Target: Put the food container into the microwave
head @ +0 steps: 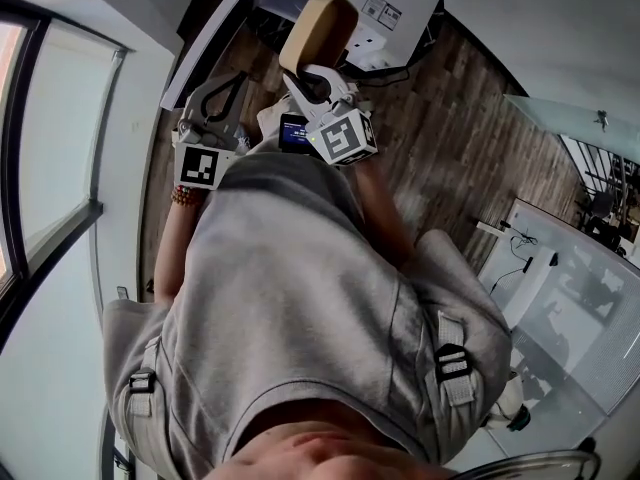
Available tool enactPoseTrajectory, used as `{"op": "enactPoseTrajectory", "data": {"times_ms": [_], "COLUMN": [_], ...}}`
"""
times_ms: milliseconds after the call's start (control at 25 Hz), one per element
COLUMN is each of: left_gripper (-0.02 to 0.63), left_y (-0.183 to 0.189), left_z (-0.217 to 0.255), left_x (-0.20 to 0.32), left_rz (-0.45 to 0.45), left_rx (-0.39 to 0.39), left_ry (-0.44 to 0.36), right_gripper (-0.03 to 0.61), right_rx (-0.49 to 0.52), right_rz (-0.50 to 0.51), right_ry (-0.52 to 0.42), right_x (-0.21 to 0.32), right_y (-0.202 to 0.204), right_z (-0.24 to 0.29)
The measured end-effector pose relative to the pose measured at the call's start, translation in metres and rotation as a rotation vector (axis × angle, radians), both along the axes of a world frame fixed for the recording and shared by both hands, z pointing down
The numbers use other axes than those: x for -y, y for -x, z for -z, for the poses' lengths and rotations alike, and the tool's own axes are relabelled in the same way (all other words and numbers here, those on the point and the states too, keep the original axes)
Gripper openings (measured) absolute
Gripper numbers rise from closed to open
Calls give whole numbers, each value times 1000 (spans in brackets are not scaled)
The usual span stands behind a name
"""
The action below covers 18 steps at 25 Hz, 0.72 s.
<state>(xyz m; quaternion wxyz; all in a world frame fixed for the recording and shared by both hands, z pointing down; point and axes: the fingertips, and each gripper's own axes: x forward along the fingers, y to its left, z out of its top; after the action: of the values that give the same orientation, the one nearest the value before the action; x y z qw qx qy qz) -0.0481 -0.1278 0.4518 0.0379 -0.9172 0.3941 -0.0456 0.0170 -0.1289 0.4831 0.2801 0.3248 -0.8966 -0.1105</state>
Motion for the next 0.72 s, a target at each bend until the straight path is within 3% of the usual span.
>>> {"op": "enactPoseTrajectory", "data": {"times_ms": [560, 720], "left_gripper": [-2, -2], "left_y": [-38, -37], "left_z": [-10, -13], "left_x": [-6, -13], "left_rz": [-92, -99], "left_rx": [15, 31], "left_ry": [18, 17], "right_gripper": [31, 31], "right_rx": [-16, -93], "right_rz": [38, 40], "right_ry": [81, 92], "right_x": [-15, -20], "right_y": [-11, -21], "right_z": [-23, -43]}}
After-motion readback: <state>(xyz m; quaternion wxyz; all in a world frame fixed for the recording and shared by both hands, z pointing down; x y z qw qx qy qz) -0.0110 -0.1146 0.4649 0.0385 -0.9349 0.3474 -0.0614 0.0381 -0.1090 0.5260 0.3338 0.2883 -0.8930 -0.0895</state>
